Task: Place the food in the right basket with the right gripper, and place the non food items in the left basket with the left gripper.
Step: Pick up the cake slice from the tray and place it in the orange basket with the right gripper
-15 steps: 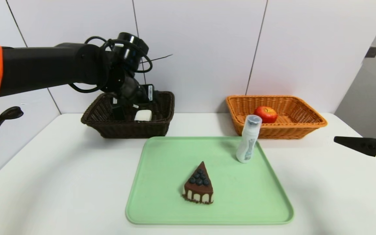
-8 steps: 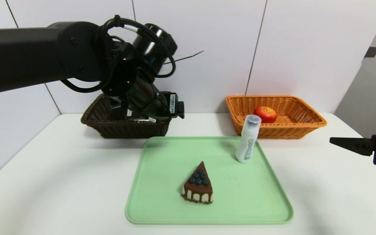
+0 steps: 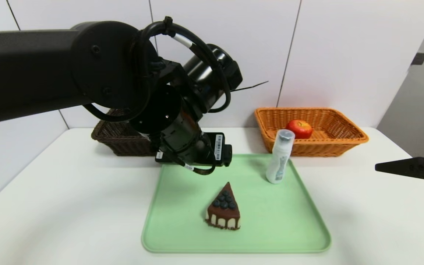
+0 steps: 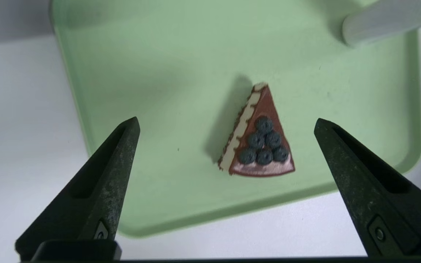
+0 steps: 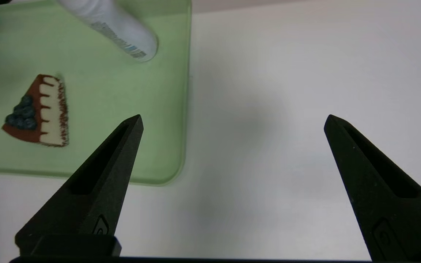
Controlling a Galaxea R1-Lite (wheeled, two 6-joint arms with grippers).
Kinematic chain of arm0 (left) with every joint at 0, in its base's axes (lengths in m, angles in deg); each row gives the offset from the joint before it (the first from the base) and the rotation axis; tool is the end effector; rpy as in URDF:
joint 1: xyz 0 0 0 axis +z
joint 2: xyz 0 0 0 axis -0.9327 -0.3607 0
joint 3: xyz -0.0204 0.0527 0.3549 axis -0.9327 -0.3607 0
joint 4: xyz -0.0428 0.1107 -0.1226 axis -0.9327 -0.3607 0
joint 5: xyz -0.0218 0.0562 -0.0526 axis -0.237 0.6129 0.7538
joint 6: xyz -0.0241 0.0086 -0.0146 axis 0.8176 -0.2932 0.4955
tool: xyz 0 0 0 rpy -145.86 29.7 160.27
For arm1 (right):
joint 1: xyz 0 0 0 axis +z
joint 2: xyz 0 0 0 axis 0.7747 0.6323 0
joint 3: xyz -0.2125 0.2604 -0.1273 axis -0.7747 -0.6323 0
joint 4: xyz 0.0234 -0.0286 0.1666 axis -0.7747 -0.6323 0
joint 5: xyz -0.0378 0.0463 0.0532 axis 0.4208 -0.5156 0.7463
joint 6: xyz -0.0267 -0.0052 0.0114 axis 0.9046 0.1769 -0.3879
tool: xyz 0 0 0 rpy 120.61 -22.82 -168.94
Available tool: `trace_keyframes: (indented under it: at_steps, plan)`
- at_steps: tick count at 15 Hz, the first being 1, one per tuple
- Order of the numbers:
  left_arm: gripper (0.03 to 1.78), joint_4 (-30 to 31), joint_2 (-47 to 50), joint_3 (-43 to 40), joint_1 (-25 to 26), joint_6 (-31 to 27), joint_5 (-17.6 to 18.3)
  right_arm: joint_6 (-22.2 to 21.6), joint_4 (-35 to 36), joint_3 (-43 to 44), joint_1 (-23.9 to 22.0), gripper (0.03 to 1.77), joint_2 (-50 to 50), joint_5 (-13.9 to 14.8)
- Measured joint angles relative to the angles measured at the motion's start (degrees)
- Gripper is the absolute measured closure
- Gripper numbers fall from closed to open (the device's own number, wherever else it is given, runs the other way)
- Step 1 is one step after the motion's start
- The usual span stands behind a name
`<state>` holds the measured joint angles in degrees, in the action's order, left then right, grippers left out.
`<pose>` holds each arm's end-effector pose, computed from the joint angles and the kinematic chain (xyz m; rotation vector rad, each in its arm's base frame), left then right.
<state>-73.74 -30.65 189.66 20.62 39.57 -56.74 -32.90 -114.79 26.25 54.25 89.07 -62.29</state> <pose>0.2399 -0.2568 0.3188 -0.0655 0.9154 -0.2547 0.1164 0.0112 0.3081 0.1845 0.7015 0.1342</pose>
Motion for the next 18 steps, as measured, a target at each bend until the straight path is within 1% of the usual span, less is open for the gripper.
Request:
trace_keyframes:
  at_steps: [1, 2, 4, 5, 6, 7, 8, 10, 11, 12, 13, 15, 18]
  plan:
    - [0.12, -2.36, 0.52, -0.11, -0.85, 0.52, -0.09, -1.84, -2.91, 3.12, 2.3, 0.09, 0.46, -0.13]
    - [0.12, -4.55, 1.24, -0.4, -1.51, 0.83, -0.15, -4.61, -5.49, 6.64, 4.99, 0.09, 1.12, -0.2]
    - [0.12, -7.24, 3.52, -1.78, -2.04, 0.89, -0.5, -11.61, -10.8, 14.31, 11.26, 0.09, 3.19, -0.18]
    - [0.12, -7.46, 4.99, -3.13, -2.06, 0.69, -1.35, -15.6, -13.95, 18.53, 14.77, 0.09, 4.77, -0.05]
    - [0.12, -7.55, 6.6, -4.96, -2.01, 0.37, -2.78, -19.15, -16.53, 21.83, 18.08, 0.09, 6.4, 0.41]
    - [0.12, -7.49, 8.55, -7.39, -1.56, -0.46, -4.22, -22.32, -18.49, 24.53, 21.64, 0.09, 8.22, 1.5]
    - [0.12, -7.19, 10.51, -10.03, -0.74, -1.38, -4.99, -24.39, -19.63, 26.32, 25.03, 0.09, 9.9, 3.25]
    - [0.12, -5.58, 15.65, -15.9, 1.79, -3.56, -5.46, -26.44, -20.44, 28.83, 31.94, 0.09, 13.53, 8.23]
    - [0.12, -4.35, 18.38, -18.58, 3.54, -4.82, -5.53, -27.28, -20.59, 30.01, 34.94, 0.09, 15.58, 10.36]
    - [0.12, -3.22, 21.2, -21.11, 5.71, -6.31, -5.49, -28.42, -20.75, 31.43, 37.56, 0.09, 17.75, 11.84]
    - [0.12, -2.0, 24.2, -23.75, 8.41, -8.07, -5.44, -29.57, -21.19, 33.05, 40.01, 0.09, 20.2, 12.64]
    - [0.12, -0.51, 29.31, -28.07, 13.29, -10.34, -4.91, -30.95, -23.06, 36.39, 43.41, 0.09, 24.83, 13.08]
    - [0.12, -0.13, 35.78, -32.74, 18.72, -11.3, -2.57, -31.37, -24.03, 41.33, 47.32, 0.09, 31.17, 13.58]
